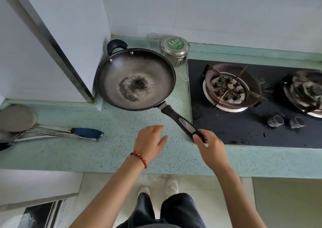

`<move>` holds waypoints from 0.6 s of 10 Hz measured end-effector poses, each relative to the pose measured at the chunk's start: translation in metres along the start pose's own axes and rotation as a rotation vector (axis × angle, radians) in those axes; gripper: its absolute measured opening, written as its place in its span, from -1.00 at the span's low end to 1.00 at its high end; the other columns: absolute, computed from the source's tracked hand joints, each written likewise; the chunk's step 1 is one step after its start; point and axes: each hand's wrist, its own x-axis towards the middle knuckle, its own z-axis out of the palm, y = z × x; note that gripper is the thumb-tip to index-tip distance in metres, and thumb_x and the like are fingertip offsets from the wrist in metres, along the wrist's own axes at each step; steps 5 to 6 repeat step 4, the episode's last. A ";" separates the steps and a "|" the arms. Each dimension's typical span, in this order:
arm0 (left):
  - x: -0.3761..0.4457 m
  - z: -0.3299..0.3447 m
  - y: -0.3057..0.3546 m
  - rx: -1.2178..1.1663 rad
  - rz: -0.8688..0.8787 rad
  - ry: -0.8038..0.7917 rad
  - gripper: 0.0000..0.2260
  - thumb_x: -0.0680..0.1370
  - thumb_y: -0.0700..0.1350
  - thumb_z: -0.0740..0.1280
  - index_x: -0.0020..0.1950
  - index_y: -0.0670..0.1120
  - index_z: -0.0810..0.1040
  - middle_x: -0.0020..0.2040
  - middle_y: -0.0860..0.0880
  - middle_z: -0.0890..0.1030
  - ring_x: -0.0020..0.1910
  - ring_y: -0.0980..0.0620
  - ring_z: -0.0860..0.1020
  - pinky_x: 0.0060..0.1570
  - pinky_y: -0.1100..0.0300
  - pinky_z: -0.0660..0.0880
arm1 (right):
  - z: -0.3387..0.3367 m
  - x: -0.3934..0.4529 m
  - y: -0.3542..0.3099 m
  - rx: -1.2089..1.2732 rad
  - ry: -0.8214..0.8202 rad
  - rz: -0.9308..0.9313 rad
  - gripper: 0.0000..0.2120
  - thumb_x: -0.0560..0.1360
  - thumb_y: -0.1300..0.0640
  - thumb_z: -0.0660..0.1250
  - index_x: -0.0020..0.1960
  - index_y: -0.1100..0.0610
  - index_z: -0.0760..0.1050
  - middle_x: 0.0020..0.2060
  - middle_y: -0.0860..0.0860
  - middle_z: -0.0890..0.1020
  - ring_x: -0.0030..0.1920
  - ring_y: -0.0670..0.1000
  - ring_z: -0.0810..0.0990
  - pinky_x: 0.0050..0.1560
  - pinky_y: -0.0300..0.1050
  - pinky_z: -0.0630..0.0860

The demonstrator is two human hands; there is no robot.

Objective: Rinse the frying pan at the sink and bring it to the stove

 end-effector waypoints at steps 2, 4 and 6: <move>-0.033 -0.005 -0.015 0.248 0.119 -0.007 -0.61 0.52 0.05 0.20 0.24 -0.17 0.45 0.16 -0.13 0.59 0.16 -0.11 0.52 0.18 -0.04 0.42 | 0.002 -0.045 0.012 -0.320 0.021 -0.037 -0.58 0.54 -0.07 0.19 0.29 0.16 0.37 0.25 0.09 0.53 0.25 0.11 0.44 0.21 0.02 0.40; -0.063 -0.007 -0.014 0.325 0.058 -0.027 -0.54 0.54 0.11 0.13 0.32 -0.15 0.37 0.27 -0.12 0.52 0.26 -0.09 0.45 0.30 -0.02 0.34 | -0.006 -0.069 0.024 -0.442 -0.037 -0.066 -0.55 0.56 -0.08 0.12 0.36 0.14 0.30 0.37 0.05 0.41 0.38 0.05 0.30 0.37 -0.02 0.21; -0.063 -0.007 -0.014 0.325 0.058 -0.027 -0.54 0.54 0.11 0.13 0.32 -0.15 0.37 0.27 -0.12 0.52 0.26 -0.09 0.45 0.30 -0.02 0.34 | -0.006 -0.069 0.024 -0.442 -0.037 -0.066 -0.55 0.56 -0.08 0.12 0.36 0.14 0.30 0.37 0.05 0.41 0.38 0.05 0.30 0.37 -0.02 0.21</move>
